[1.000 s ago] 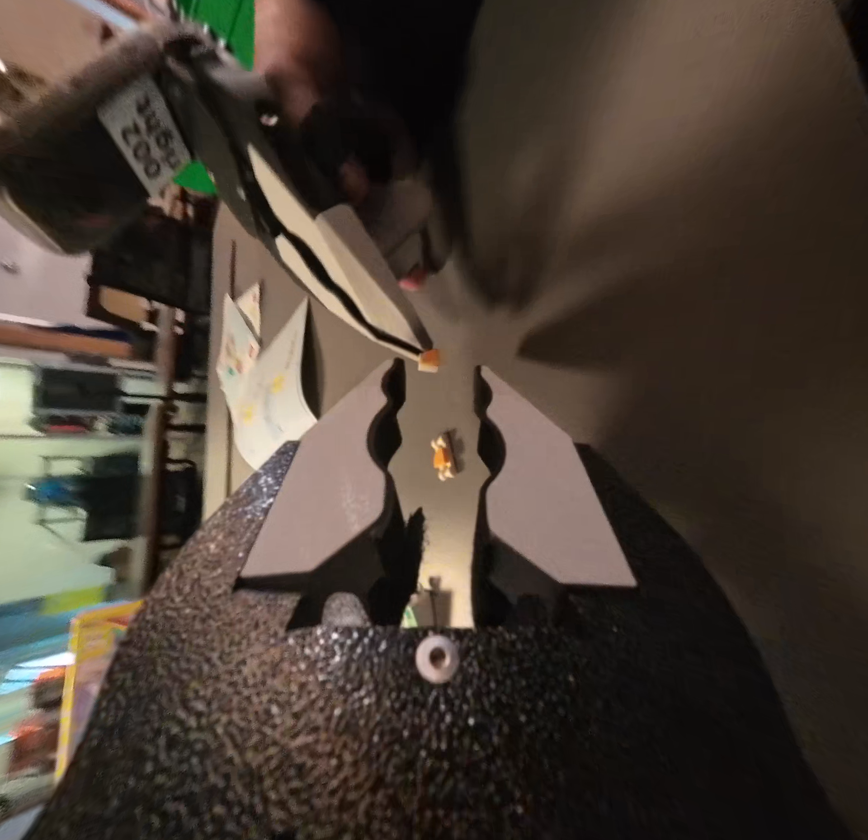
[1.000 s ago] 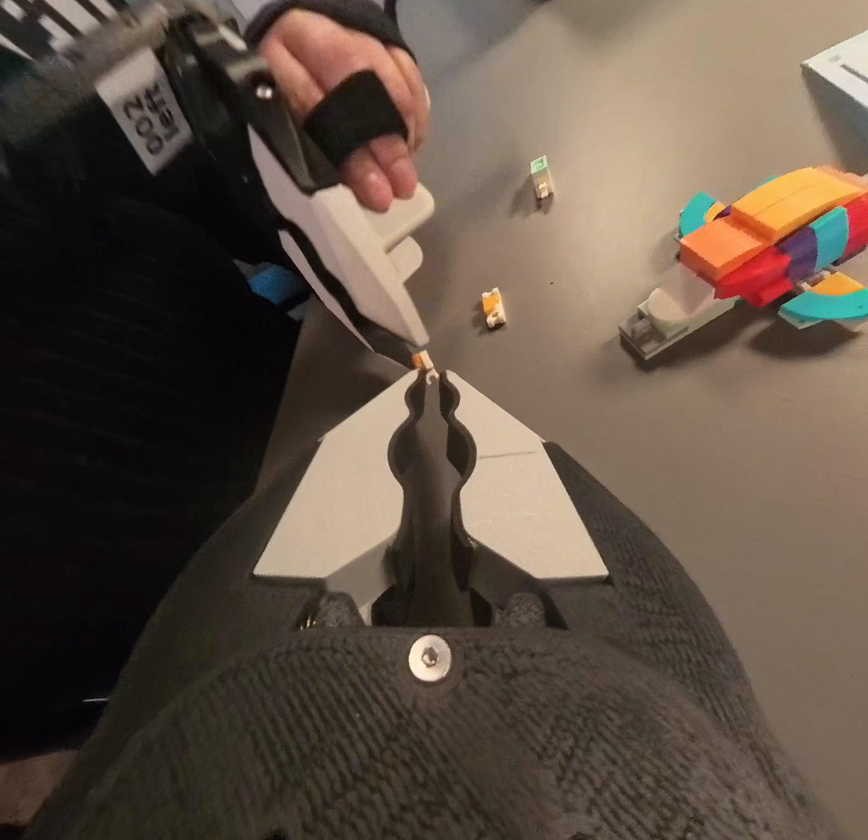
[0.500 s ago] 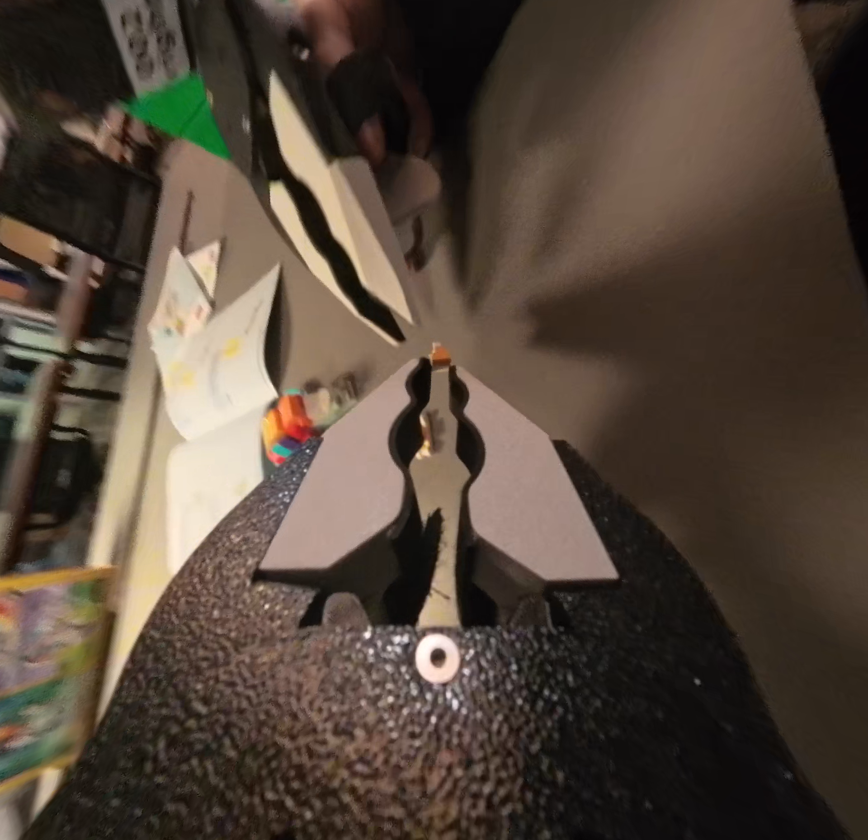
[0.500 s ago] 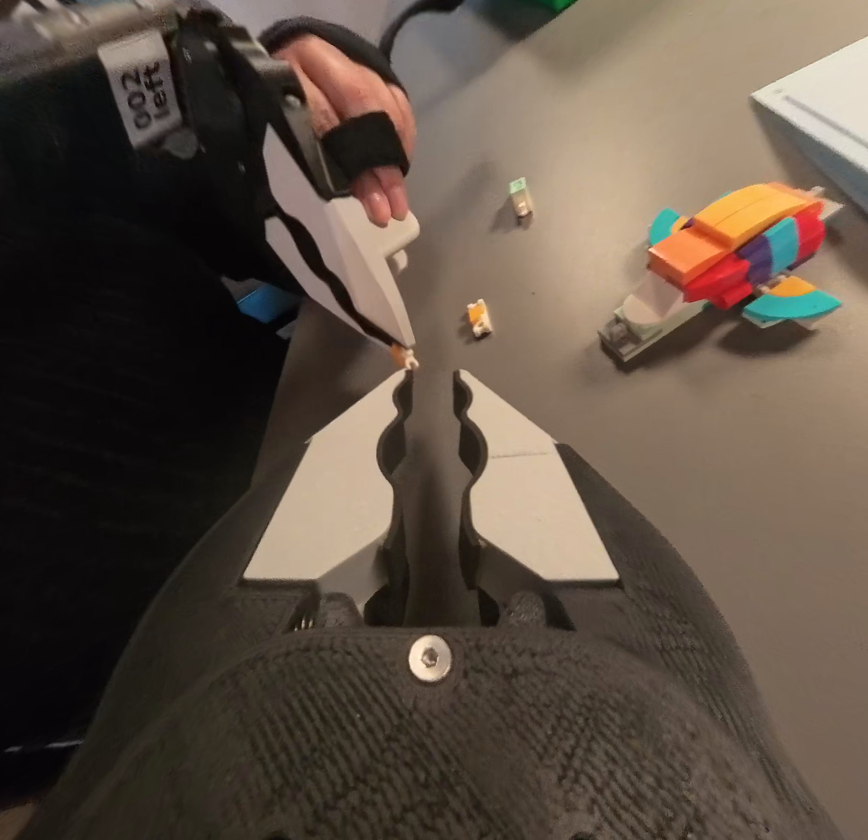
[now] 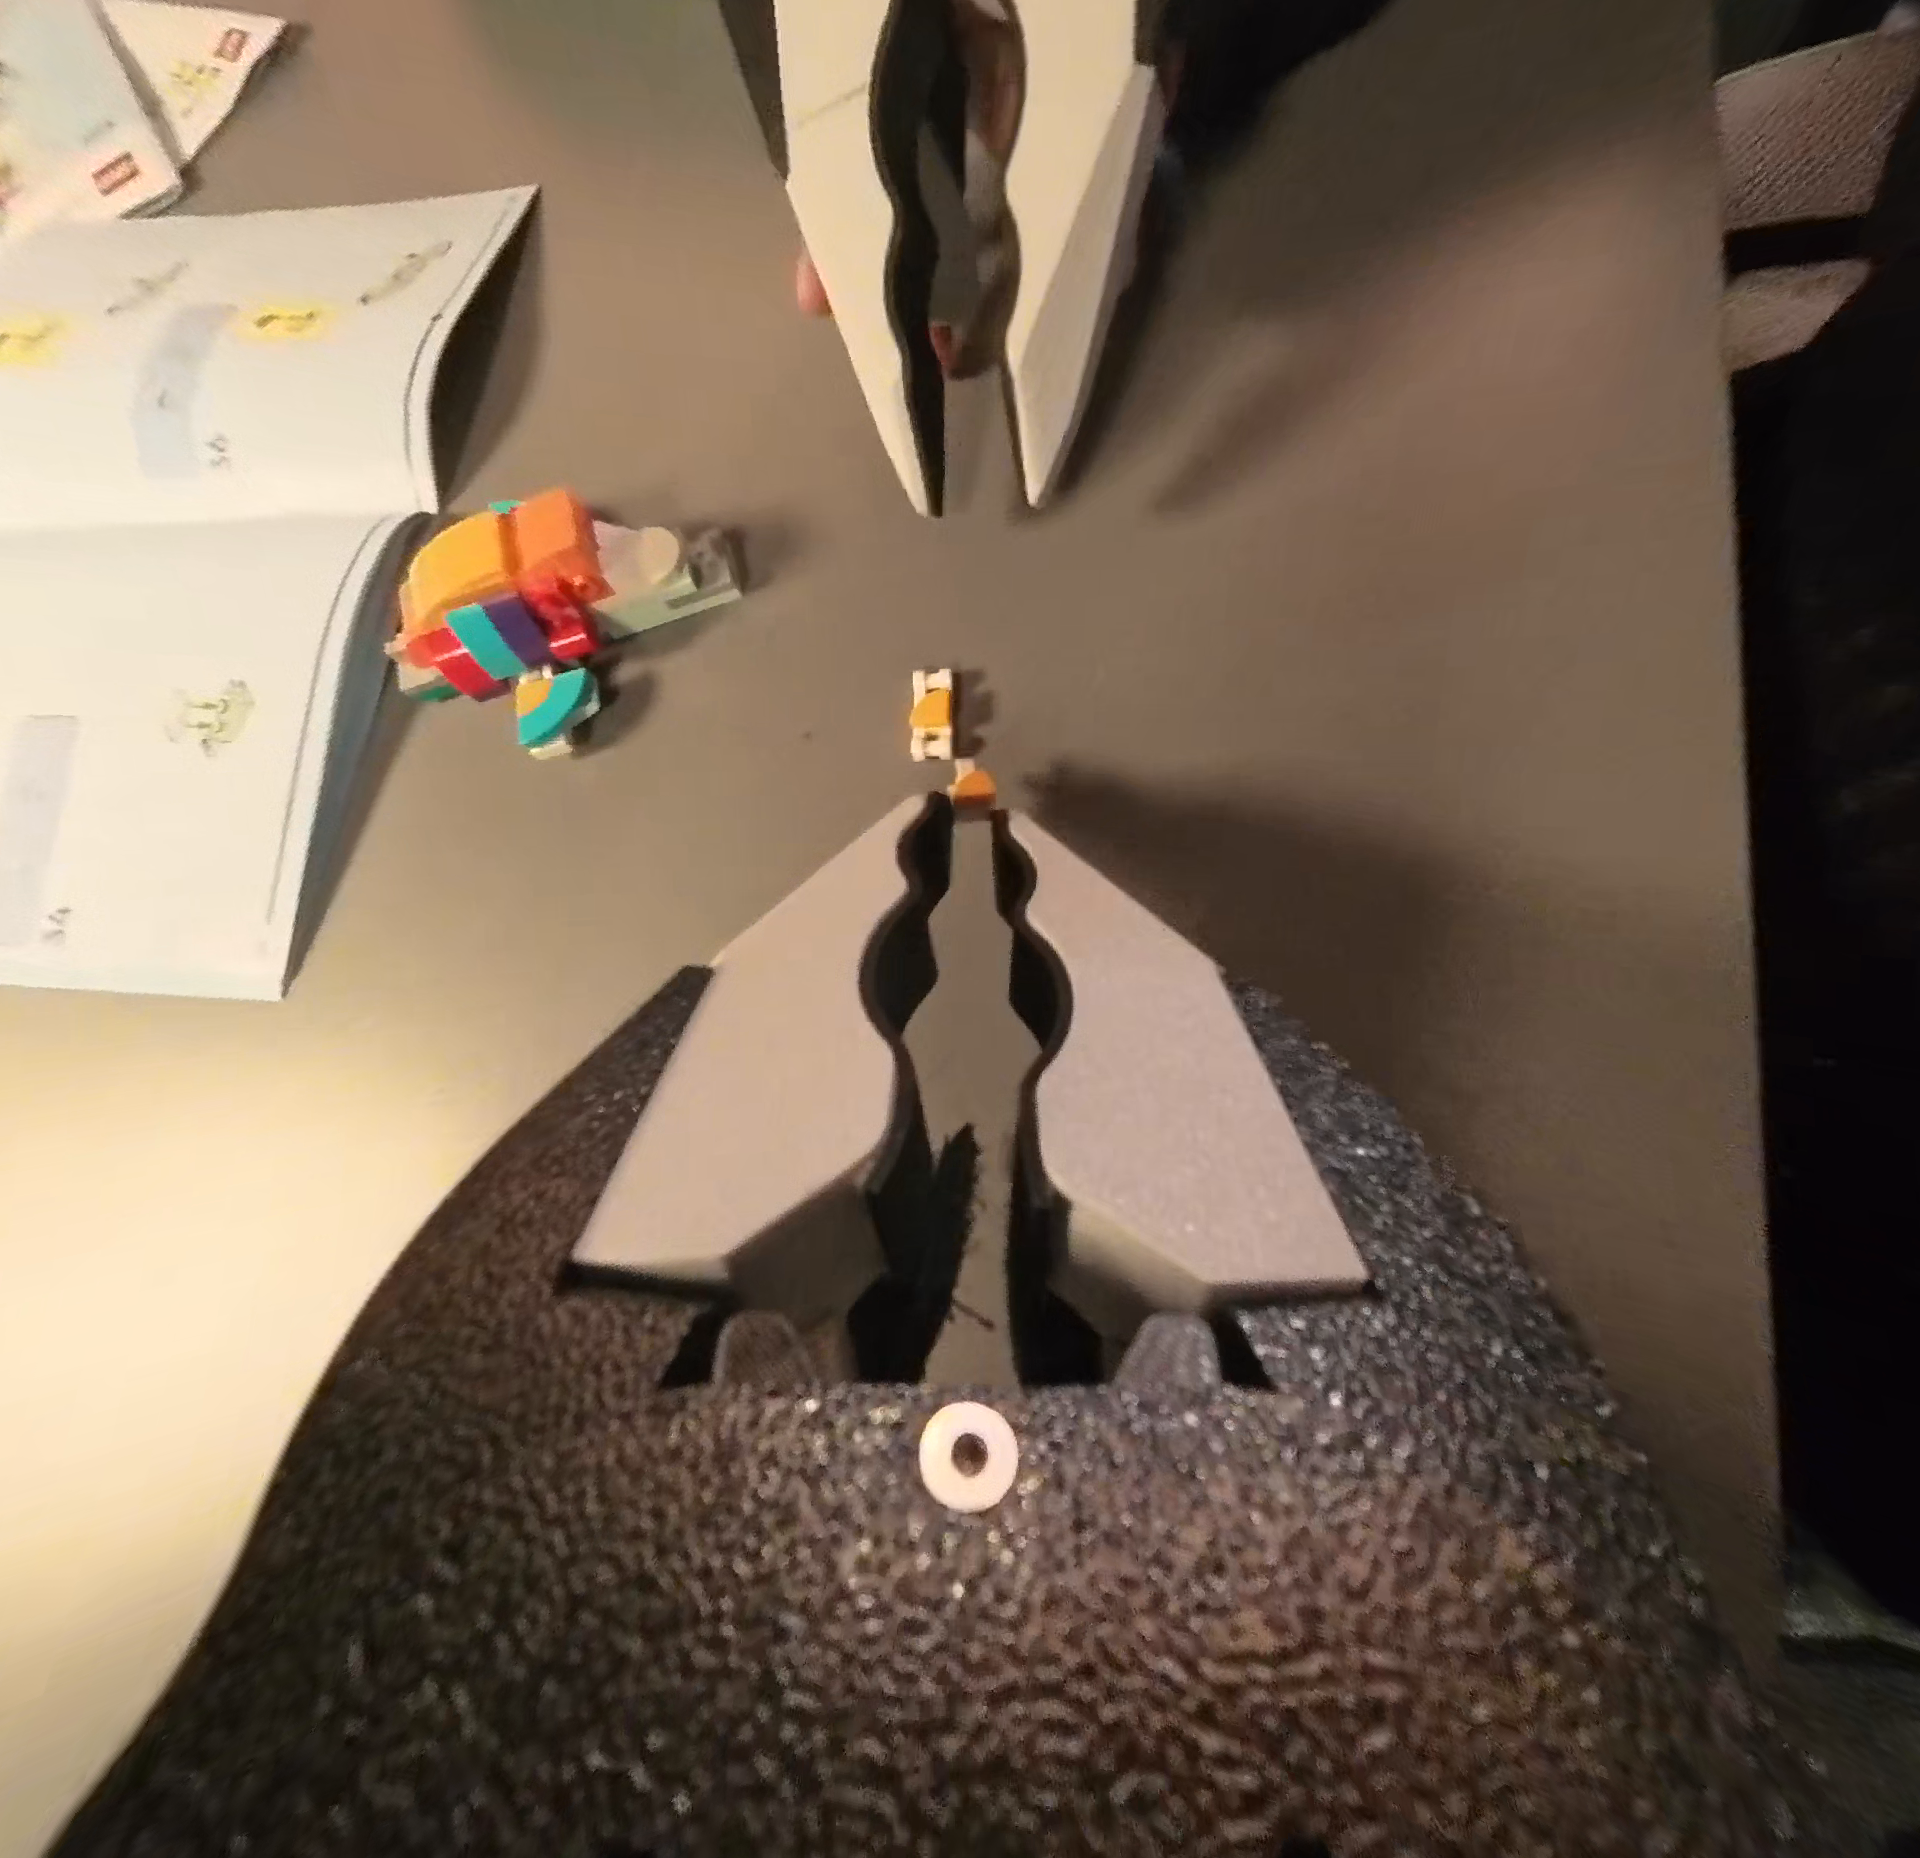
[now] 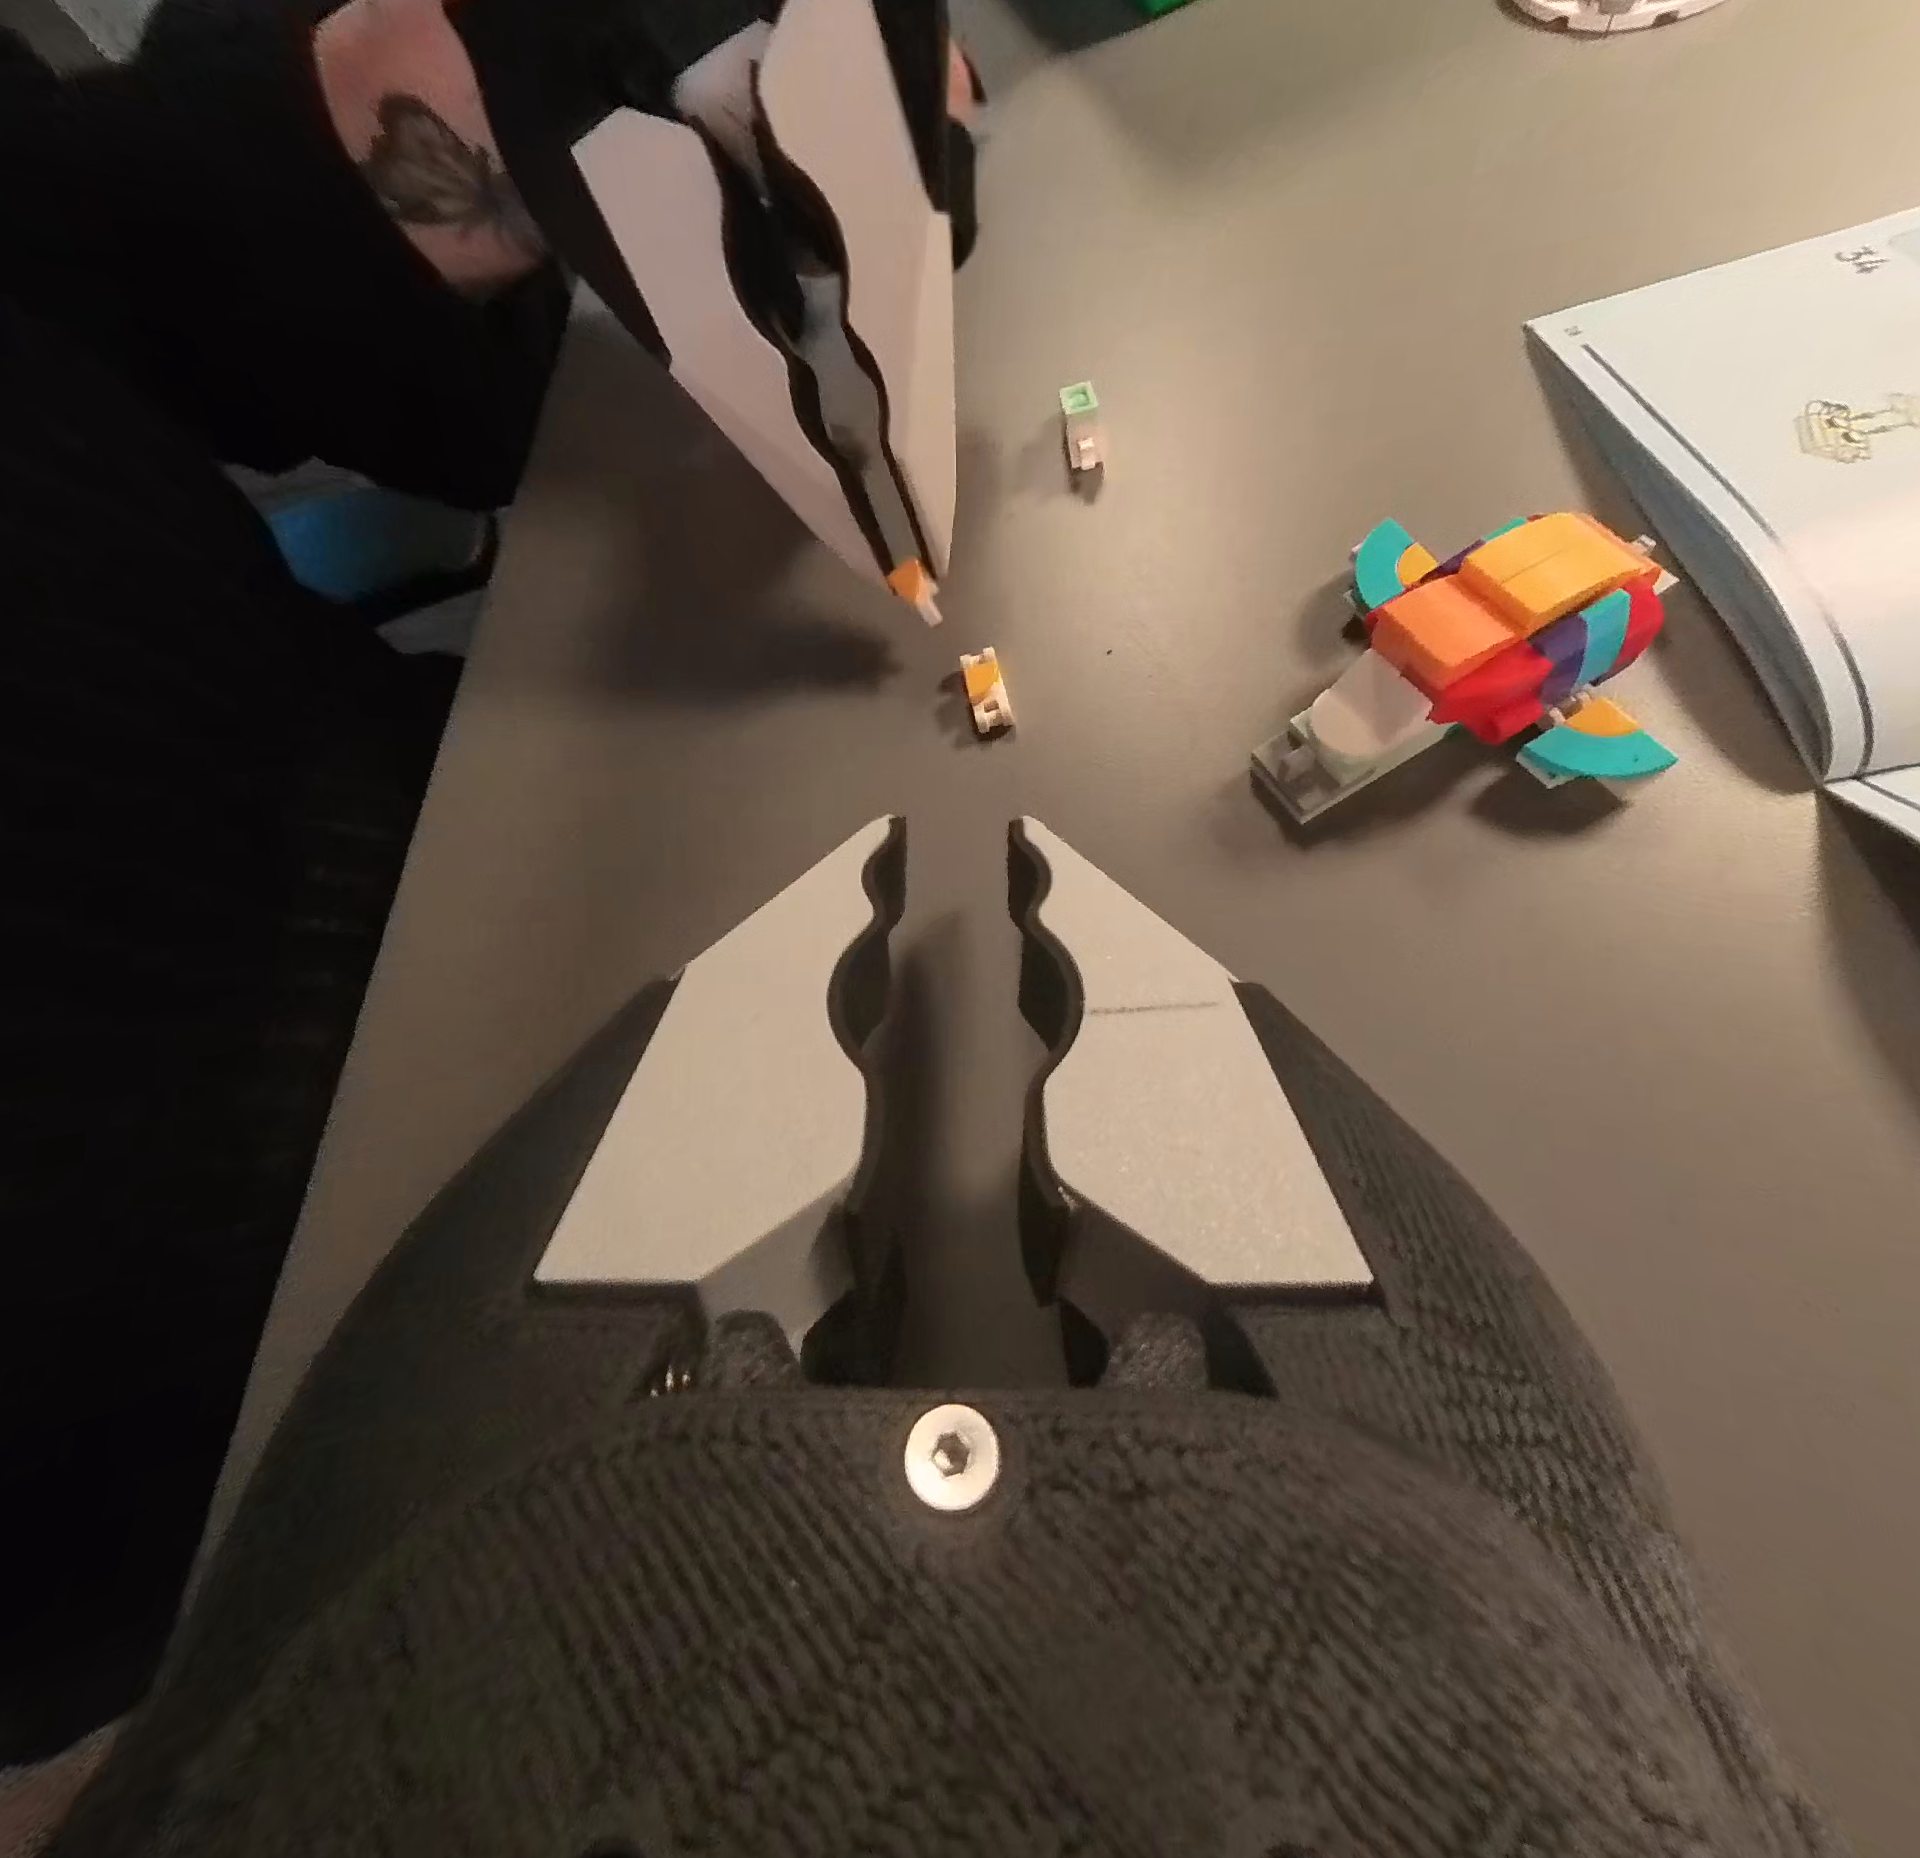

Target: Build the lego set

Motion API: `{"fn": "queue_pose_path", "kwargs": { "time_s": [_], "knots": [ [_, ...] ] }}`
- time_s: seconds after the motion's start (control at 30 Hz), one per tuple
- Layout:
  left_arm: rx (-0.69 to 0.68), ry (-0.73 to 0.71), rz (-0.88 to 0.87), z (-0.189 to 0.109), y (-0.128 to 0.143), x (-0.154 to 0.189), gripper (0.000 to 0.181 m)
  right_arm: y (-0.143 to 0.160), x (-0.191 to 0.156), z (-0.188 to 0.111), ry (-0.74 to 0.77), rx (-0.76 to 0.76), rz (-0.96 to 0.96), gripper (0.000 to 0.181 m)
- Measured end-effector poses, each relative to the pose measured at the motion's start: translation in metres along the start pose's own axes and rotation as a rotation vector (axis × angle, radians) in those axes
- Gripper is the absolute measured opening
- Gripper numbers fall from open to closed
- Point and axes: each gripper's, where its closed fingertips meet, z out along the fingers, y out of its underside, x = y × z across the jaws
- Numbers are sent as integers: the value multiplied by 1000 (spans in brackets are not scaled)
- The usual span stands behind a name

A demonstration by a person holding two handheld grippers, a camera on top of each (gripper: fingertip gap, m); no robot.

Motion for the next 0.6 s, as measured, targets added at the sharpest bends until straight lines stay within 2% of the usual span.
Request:
{"fn": "queue_pose_path", "kwargs": {
  "time_s": [0.03, 0.43, 0.6],
  "knots": [
    [7, 17, -14, 1, 1, 0, 5, 0, 0, 1, 7, -3, -9, 17],
    [-9, 138, -37, 6, 7, -1, 6, -9, 4, 18, 109, -32, -208, 18],
    [-14, 167, -97, 5, 9, -3, 22, -19, 4, 29, 71, -26, -280, 20]
  ]
}}
